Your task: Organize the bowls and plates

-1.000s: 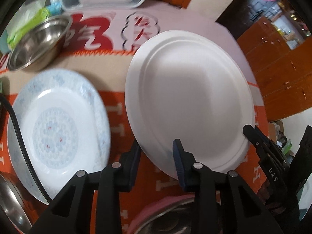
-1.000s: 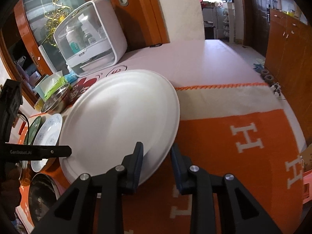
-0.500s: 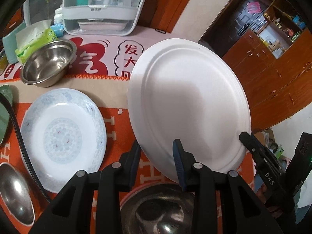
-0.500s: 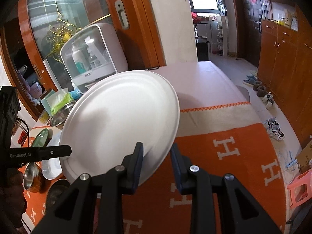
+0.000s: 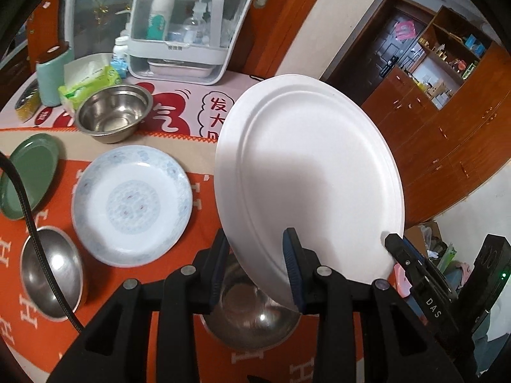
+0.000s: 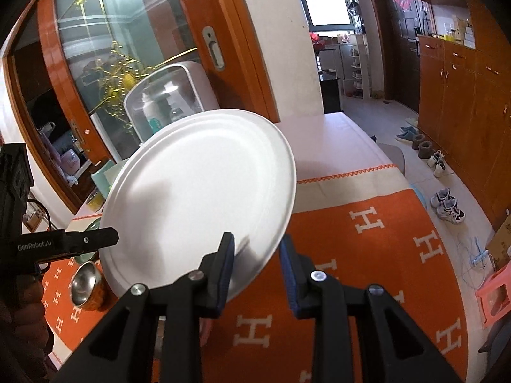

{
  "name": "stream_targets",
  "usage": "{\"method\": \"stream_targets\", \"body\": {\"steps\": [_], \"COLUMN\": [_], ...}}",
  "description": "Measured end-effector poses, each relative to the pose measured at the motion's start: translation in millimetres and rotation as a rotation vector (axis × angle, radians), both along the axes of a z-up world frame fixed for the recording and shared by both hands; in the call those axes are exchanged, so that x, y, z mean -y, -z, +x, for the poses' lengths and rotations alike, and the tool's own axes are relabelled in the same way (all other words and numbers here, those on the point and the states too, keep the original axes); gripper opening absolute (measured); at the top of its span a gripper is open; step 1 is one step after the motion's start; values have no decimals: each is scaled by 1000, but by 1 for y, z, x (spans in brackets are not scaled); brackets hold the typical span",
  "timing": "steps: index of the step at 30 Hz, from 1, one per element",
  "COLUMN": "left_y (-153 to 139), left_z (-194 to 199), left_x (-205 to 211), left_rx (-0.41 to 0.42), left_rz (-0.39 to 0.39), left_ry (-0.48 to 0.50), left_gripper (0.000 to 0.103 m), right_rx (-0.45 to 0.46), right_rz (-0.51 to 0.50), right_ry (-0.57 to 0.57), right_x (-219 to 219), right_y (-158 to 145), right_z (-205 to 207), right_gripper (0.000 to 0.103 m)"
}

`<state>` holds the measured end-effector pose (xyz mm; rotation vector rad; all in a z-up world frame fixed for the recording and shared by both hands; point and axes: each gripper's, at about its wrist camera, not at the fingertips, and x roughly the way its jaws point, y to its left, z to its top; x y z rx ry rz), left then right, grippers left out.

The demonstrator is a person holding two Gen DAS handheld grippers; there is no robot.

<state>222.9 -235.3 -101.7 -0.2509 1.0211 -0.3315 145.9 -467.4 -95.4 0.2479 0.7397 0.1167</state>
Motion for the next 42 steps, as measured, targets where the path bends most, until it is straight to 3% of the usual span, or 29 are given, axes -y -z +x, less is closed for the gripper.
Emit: {"method": "stream_targets", "body": {"steps": [11,22,42], "left_y": [-24,-27,-28], "left_z": [-68,-127,-211], "left_x": [-35,-78,-174], "left_rx": [60,66,52], "left_rz": [-12,10,177], "left_ry": [-49,-64,4], "left_gripper": [33,33,37], "right_rx": [32,25,-28], "right_rz": [-7,-3,14], "right_ry": [-48,-78,-71], "right_x": [-28,-66,-178], "right_y": [-24,-26,-17], "right_z": [-49,-95,-178], "right_gripper": [29,29,29]}}
